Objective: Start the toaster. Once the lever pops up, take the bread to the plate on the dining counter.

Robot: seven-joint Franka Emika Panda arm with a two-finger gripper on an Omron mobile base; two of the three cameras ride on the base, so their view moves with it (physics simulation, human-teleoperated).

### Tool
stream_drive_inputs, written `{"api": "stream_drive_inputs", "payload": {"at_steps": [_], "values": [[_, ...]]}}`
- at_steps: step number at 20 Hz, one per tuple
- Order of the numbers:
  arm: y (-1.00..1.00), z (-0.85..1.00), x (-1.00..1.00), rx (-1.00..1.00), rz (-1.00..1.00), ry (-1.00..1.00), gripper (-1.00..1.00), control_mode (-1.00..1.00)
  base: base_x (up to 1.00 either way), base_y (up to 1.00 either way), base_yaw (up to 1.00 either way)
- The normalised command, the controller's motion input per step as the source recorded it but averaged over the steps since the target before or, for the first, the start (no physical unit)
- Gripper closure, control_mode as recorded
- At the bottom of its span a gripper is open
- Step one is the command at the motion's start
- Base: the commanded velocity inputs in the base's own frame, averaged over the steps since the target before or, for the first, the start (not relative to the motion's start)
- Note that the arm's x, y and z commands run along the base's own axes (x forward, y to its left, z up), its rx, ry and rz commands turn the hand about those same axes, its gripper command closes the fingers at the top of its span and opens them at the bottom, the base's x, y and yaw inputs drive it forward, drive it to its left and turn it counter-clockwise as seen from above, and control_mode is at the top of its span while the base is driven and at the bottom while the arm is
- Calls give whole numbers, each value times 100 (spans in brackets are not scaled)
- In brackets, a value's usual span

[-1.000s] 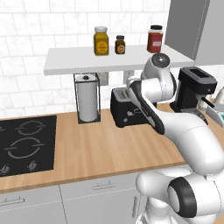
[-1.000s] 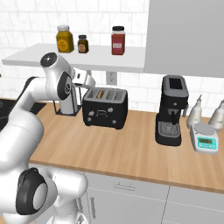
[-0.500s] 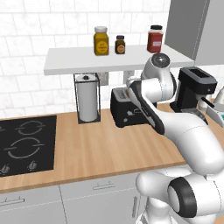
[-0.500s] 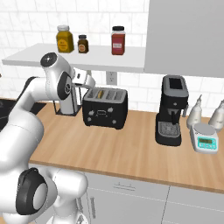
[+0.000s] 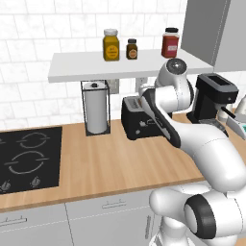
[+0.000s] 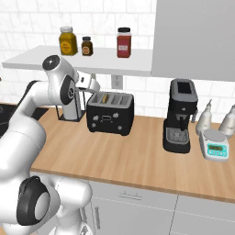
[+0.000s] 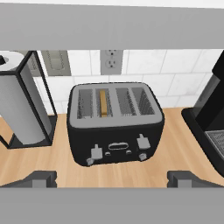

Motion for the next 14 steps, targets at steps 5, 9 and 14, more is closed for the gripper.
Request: {"api": "stream_drive_inputs", "payload": {"at_steps": [5, 9, 14], "values": [[0, 0, 0, 0, 0, 0, -100, -100, 0, 0, 0], [0, 0, 0, 0, 0, 0, -100, -100, 0, 0, 0], [0, 0, 0, 0, 0, 0, -100, -100, 0, 0, 0]]}}
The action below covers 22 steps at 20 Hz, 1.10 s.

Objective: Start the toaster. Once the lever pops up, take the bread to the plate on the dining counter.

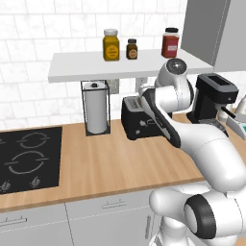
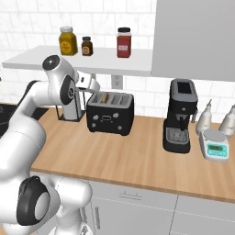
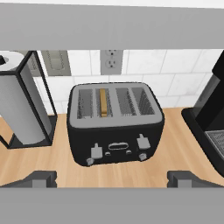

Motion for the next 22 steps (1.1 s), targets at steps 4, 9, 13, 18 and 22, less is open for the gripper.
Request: {"api": "stream_drive_inputs", "payload": {"at_steps": [4, 9, 13, 18, 22], "values": [[0, 0, 0, 0, 0, 0, -100, -100, 0, 0, 0], [0, 0, 0, 0, 0, 0, -100, -100, 0, 0, 0], [0, 0, 0, 0, 0, 0, -100, -100, 0, 0, 0], [0, 0, 0, 0, 0, 0, -100, -100, 0, 0, 0], [0, 0, 0, 0, 0, 0, -100, -100, 0, 0, 0]]}}
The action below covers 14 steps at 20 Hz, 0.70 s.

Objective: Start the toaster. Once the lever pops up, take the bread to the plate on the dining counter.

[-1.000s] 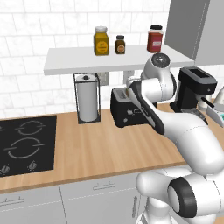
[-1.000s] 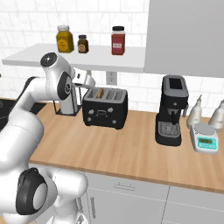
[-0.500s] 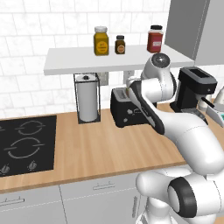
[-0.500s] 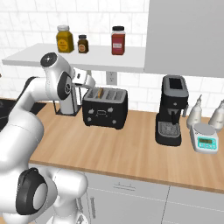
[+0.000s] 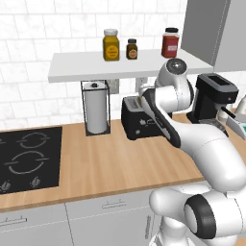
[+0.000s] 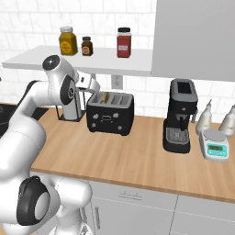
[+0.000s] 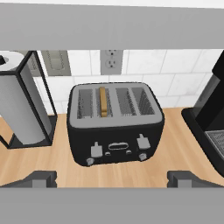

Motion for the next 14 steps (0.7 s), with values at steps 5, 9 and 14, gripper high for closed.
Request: {"api": "stream_drive_inputs", "payload": {"at_steps": [5, 9, 14], "values": [[0, 0, 0, 0, 0, 0, -100, -100, 0, 0, 0], [0, 0, 0, 0, 0, 0, -100, -100, 0, 0, 0], [0, 0, 0, 0, 0, 0, -100, -100, 0, 0, 0]]}}
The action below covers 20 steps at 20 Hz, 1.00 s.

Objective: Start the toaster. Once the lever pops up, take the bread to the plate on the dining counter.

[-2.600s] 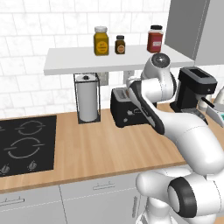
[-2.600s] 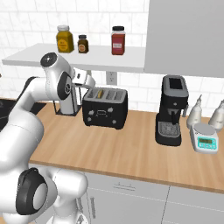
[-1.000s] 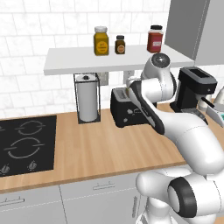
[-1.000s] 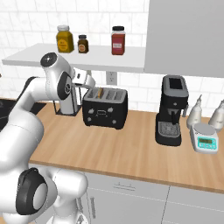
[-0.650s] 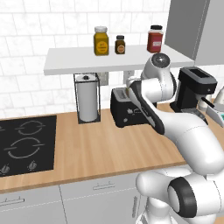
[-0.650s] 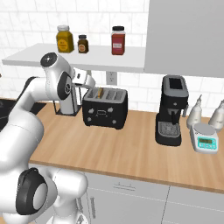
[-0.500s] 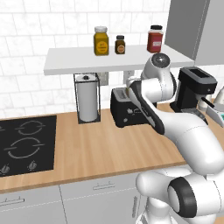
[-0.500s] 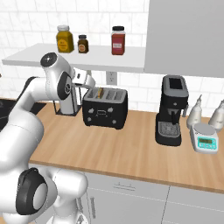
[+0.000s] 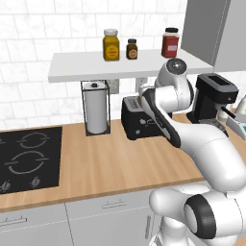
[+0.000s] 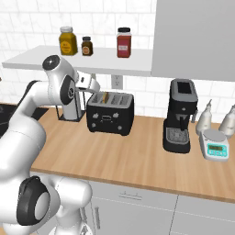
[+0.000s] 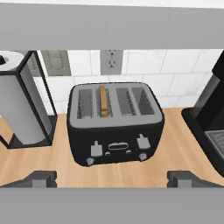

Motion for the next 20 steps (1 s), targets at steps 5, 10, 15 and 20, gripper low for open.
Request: {"api": "stream_drive_inputs", "payload": {"at_steps": [5, 10, 15, 20], "values": [[0, 0, 0, 0, 0, 0, -100, -100, 0, 0, 0], [0, 0, 0, 0, 0, 0, -100, -100, 0, 0, 0], [0, 0, -3, 0, 0, 0, -100, -100, 0, 0, 0], [-10, -11, -12, 5, 1, -1, -100, -100, 0, 0, 0]]}}
